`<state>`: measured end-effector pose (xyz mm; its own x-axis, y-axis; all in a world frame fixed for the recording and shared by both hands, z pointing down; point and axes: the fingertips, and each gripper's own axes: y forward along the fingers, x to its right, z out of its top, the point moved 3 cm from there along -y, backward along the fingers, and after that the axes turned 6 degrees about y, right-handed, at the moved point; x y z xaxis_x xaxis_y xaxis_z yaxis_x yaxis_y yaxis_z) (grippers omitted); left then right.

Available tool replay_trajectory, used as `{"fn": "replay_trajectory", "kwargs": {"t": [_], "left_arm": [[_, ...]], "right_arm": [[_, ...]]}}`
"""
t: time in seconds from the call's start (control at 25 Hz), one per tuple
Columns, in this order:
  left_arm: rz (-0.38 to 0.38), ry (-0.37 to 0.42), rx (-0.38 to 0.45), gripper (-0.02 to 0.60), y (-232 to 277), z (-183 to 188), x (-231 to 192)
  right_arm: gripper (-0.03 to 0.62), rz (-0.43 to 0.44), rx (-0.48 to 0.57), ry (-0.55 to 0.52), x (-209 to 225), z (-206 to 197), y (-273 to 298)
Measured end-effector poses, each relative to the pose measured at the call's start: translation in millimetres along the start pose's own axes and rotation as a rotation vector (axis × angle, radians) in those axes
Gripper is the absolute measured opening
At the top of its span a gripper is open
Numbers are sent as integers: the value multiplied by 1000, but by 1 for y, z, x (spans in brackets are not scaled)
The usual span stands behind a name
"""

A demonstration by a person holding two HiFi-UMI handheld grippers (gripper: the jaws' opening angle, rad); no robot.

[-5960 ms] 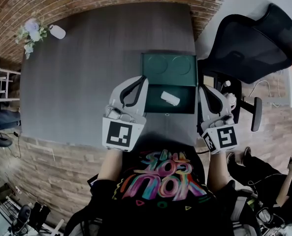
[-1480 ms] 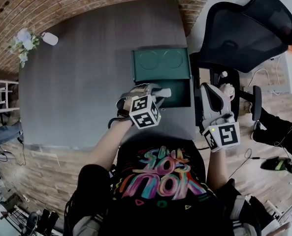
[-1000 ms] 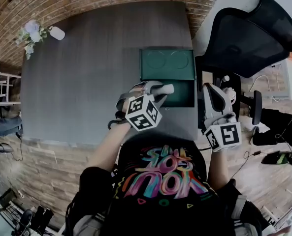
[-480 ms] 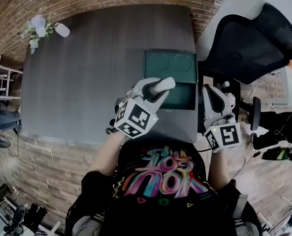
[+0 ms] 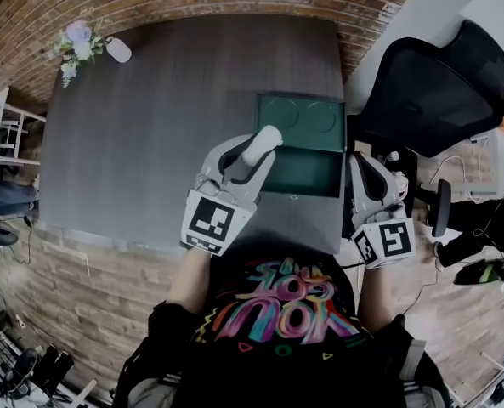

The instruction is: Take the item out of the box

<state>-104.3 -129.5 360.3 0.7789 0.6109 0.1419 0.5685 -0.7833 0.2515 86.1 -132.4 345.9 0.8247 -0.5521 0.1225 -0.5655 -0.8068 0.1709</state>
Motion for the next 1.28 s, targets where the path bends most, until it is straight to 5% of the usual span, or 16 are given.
{"fn": "replay_trajectory", "kwargs": {"t": [0.28, 0.48, 1.28], "left_arm": [[111, -112, 55, 140, -25, -4, -12], [153, -117, 76, 140, -39, -5, -21], [162, -121, 79, 140, -48, -8, -23]], "right_arm": [[2, 4, 15, 15, -2, 2, 0], [2, -1, 18, 20, -3, 3, -2], [2, 5, -5, 17, -6, -2, -1]]}}
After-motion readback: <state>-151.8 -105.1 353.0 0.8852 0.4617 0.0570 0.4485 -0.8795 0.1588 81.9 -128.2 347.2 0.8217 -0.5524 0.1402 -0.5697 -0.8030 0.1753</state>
